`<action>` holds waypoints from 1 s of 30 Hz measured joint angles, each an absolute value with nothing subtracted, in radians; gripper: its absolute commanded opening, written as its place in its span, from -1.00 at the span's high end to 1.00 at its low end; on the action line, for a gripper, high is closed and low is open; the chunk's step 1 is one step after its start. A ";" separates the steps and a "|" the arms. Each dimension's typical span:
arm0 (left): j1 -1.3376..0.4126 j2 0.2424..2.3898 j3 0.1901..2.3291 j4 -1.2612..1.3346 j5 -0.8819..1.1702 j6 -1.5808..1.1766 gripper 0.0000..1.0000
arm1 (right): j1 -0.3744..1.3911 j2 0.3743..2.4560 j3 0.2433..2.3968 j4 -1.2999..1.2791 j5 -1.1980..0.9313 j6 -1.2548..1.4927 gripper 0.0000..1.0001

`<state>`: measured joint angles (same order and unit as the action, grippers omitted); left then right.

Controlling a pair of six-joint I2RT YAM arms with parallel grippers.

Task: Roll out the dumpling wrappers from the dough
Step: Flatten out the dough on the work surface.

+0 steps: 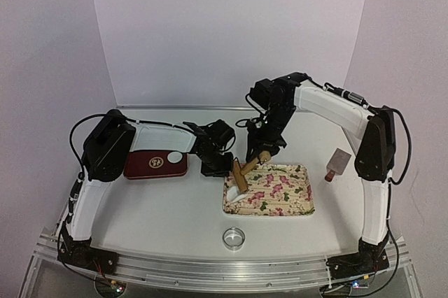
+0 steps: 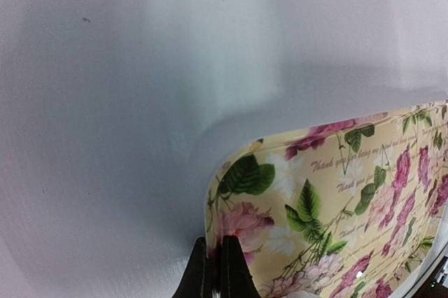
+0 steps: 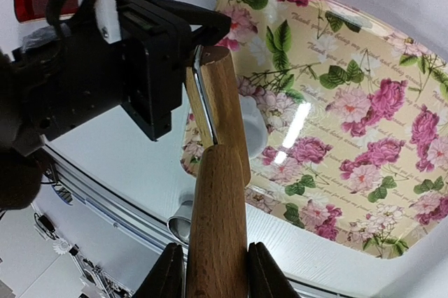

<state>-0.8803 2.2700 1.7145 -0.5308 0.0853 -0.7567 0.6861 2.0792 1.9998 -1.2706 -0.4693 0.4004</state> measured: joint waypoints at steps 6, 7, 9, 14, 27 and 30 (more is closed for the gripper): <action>-0.880 2.270 1.715 -0.531 0.084 -0.757 1.00 | 0.685 2.087 2.012 -1.276 -0.483 0.419 1.00; -0.880 2.270 1.715 -0.531 0.084 -0.757 1.00 | 0.686 2.090 2.010 -1.276 -0.486 0.420 1.00; -0.880 2.270 1.715 -0.531 0.084 -0.757 1.00 | 0.686 2.092 1.998 -1.272 -0.492 0.420 1.00; -0.880 2.270 1.715 -0.531 0.084 -0.760 1.00 | 0.686 2.092 1.946 -1.273 -0.495 0.419 1.00; -0.880 2.270 1.715 -0.531 0.083 -0.777 1.00 | 0.685 2.092 1.890 -1.262 -0.490 0.402 1.00; -0.880 2.270 1.715 -0.531 0.083 -0.783 1.00 | 0.685 2.092 1.886 -1.257 -0.490 0.393 1.00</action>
